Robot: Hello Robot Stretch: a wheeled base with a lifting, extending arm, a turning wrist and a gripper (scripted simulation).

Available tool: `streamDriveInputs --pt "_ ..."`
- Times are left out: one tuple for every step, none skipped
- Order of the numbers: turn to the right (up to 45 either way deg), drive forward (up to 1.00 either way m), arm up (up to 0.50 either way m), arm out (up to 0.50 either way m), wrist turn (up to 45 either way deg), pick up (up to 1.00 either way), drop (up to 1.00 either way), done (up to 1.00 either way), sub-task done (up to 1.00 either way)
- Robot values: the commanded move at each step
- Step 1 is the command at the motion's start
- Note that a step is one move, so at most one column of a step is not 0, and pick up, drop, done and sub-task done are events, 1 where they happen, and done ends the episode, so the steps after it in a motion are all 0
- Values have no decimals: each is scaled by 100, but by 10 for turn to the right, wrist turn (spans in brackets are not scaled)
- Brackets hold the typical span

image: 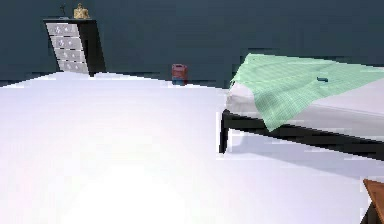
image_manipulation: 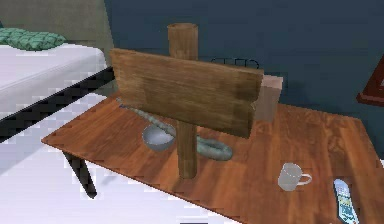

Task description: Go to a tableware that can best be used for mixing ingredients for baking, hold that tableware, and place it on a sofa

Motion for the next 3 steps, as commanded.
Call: streamDriveInputs --pt "0 0 0 50 0 0 0 0 0" --pt "0 0 0 0 450 0 0 0 0" --pt "0 0 0 0 450 0 0 0 0"
